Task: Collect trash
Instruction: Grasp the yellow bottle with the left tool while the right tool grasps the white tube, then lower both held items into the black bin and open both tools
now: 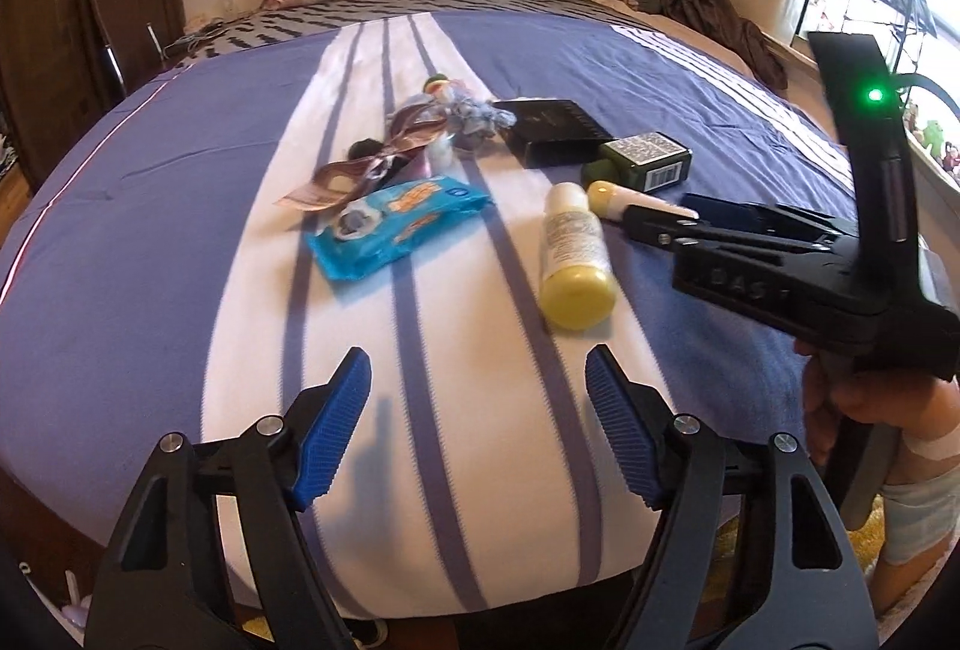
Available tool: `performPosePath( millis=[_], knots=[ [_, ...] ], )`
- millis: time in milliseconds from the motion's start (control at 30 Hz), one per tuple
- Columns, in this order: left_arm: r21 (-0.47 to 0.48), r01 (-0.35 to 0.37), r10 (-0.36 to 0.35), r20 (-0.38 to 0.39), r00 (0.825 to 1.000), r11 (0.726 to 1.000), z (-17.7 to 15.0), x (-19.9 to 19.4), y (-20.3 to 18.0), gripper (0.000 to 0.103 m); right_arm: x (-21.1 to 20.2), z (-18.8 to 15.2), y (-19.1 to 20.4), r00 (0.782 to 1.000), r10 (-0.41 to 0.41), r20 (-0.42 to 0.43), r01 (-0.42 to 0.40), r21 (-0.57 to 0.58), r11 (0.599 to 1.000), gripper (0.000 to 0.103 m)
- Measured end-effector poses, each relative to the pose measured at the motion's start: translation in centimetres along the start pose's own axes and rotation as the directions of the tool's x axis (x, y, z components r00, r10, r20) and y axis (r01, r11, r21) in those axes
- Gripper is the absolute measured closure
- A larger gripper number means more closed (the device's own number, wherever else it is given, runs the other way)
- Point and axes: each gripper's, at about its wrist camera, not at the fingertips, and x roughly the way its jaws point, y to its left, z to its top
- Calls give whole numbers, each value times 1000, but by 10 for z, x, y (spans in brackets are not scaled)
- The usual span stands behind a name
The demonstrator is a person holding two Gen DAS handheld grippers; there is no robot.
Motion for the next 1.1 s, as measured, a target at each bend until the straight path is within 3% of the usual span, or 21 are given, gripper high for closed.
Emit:
performPosePath(
  millis=[67, 267, 567, 833, 1100],
  knots=[
    [1, 19, -19, -5, 1000, 1000, 4, 4, -3, 33, 5, 3, 1, 1000, 0, -2, 0, -13, 1000, 70],
    [17, 61, -61, -13, 998, 998, 18, 24, -15, 35, 3, 8, -18, 1000, -23, 9, 23, 12, 1000, 76],
    [8, 125, -125, -17, 992, 992, 28, 48, -17, 74, -2, 1, -23, 1000, -23, 6, 23, 20, 1000, 80],
    [0, 134, -134, -1, 991, 991, 12, 30, -13, 74, -33, -24, -13, 999, -39, 13, 39, 29, 999, 81],
    [-20, 121, -121, -3, 993, 993, -33, -14, -7, 74, -78, -57, 0, 998, -45, 39, 43, 46, 998, 82]
  ],
)
